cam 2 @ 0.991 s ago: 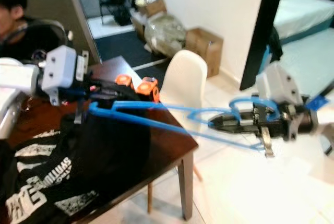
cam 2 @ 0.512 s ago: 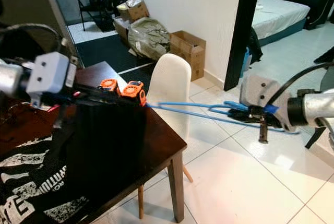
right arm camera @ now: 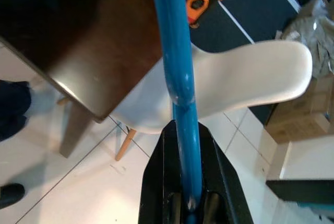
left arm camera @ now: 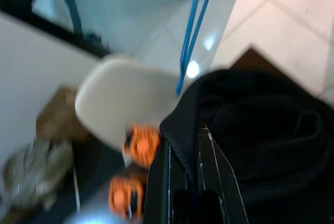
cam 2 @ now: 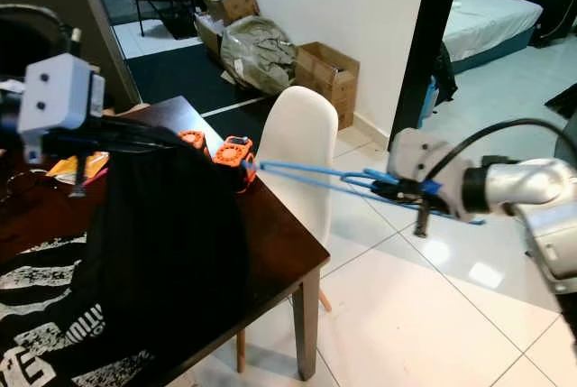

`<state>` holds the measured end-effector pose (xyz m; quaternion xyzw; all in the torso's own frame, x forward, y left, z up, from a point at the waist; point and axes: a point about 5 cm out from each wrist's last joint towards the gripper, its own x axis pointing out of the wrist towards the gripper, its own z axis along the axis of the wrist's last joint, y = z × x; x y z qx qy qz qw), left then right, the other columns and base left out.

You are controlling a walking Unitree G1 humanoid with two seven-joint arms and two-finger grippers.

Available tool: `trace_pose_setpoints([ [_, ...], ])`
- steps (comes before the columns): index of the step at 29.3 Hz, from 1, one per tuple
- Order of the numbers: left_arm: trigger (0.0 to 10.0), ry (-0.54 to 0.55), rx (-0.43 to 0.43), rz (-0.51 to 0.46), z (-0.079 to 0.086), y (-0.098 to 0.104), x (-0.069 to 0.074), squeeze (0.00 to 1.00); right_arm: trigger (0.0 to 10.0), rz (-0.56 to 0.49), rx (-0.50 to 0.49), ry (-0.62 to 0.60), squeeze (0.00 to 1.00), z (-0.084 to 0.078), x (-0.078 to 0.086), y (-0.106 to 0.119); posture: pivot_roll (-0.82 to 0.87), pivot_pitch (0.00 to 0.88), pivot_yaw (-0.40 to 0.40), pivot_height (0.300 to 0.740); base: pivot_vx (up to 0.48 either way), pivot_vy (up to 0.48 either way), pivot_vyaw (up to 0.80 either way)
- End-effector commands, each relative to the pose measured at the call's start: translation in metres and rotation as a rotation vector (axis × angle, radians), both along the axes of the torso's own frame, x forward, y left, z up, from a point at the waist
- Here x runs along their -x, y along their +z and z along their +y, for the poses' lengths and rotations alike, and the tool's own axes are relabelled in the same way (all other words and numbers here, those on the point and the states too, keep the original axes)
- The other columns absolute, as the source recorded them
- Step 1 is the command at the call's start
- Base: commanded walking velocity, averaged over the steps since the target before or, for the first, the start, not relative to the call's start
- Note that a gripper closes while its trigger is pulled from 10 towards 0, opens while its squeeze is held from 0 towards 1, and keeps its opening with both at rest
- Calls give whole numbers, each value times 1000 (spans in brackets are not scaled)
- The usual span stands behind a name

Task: Hang hanger

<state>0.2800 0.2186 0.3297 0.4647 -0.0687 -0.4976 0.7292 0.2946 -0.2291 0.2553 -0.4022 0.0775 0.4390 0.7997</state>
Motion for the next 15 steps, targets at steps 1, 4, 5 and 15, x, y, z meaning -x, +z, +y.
trace_pose_setpoints([
  [1,10000,50,-30,-5,8,-2,-1,0,10000,-29,11,-2,0,0,-2,4,58,0,-13,740,0,0,0],
  [4,10000,110,43,61,14,-19,-1,953,10000,-34,9,-10,0,-1,-4,4,61,0,-16,740,0,0,0],
  [5,10000,106,92,104,11,-29,1,953,10000,-33,1,-10,0,-1,-4,3,62,0,-20,740,0,0,0],
  [15,10000,74,385,248,-28,-83,18,1000,10000,-22,-82,-21,0,10,-5,-9,68,3,-35,740,0,0,0],
])
